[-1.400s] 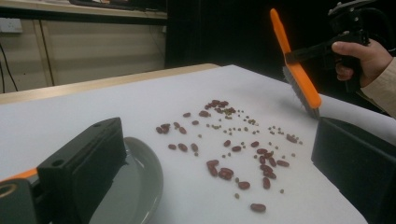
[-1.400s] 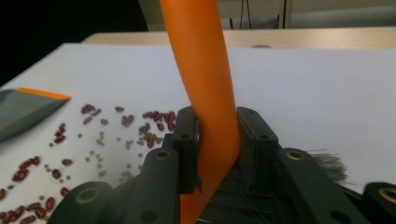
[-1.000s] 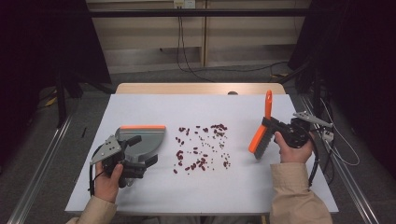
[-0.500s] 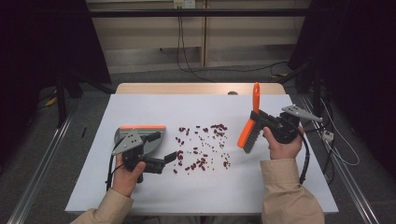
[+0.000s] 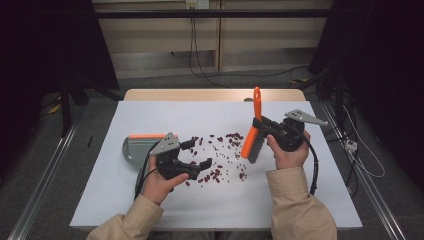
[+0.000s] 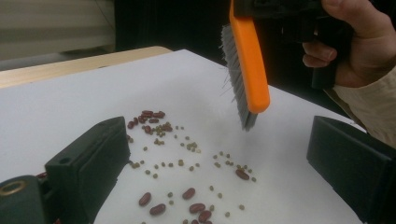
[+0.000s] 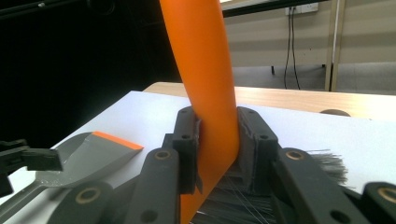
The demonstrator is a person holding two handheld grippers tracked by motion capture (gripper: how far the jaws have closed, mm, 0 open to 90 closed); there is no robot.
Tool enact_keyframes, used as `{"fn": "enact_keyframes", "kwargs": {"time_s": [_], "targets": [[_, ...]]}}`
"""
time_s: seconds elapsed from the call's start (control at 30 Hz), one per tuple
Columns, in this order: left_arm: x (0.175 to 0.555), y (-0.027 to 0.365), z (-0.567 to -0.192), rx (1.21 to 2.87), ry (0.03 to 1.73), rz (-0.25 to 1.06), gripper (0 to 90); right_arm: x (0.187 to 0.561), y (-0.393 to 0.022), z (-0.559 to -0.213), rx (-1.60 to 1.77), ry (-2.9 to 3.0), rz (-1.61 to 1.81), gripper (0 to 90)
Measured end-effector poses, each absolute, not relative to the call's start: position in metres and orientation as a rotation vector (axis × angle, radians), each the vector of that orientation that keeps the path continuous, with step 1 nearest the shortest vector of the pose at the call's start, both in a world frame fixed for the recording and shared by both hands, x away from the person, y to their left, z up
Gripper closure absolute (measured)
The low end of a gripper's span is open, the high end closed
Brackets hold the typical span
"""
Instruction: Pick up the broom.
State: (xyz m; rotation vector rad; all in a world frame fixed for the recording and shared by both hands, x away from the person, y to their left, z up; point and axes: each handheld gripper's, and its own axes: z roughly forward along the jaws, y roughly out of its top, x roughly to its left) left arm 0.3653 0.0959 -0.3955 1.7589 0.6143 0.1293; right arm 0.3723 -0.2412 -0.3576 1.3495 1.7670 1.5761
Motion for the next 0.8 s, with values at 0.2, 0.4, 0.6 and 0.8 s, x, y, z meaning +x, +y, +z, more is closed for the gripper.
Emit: {"fn": "enact_keyframes", "kwargs": {"time_s": [0.2,0.4,0.6,0.8], "targets": [[0.369,0.083,-0.399,1.768,0.619,0.103,8.4,0.375,-0.226,-0.355,1.337,1.782,1.590,71.1],[0.374,0.075,-0.401,1.773,0.641,0.101,11.8,0.379,-0.206,-0.352,1.290,1.811,1.585,71.1],[0.378,0.068,-0.405,1.792,0.643,0.078,20.2,0.381,-0.192,-0.353,1.265,1.834,1.586,71.1],[0.379,0.058,-0.407,1.813,0.632,0.038,32.9,0.382,-0.178,-0.353,1.241,1.848,1.590,71.1]]}}
